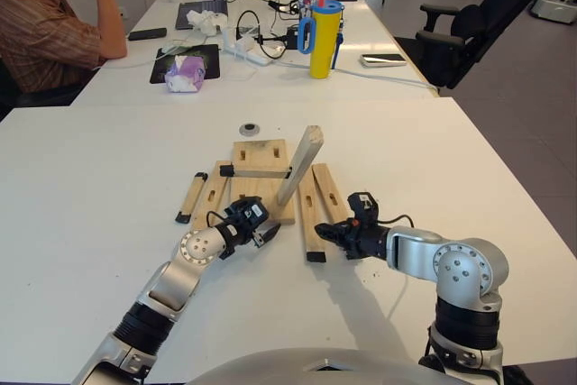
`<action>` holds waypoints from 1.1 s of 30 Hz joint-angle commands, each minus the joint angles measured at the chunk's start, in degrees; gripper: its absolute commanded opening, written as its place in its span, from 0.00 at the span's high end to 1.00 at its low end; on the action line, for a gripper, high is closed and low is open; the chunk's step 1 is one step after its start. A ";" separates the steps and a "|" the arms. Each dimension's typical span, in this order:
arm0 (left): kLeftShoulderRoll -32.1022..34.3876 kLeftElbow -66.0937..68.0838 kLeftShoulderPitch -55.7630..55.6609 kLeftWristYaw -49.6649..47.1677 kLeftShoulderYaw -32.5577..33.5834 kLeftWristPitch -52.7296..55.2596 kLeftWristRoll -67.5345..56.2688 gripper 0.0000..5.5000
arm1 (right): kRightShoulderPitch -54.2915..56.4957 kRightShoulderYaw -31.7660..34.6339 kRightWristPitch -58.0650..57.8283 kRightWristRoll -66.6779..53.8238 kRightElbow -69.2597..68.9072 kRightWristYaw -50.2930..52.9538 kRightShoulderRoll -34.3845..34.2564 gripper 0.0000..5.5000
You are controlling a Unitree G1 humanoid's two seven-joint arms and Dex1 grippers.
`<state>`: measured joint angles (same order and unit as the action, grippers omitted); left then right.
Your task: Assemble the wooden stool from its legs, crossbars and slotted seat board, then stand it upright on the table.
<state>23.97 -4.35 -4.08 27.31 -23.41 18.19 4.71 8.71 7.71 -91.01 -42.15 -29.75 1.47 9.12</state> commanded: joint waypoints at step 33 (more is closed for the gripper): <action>-4.36 8.70 2.28 2.47 -4.90 8.36 4.78 0.26 | 5.63 -23.18 5.60 21.47 7.58 0.43 3.95 0.48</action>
<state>19.43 -2.77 -5.65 26.68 -24.39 19.55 8.83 14.31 -13.44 -86.21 -22.62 -24.63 2.37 12.02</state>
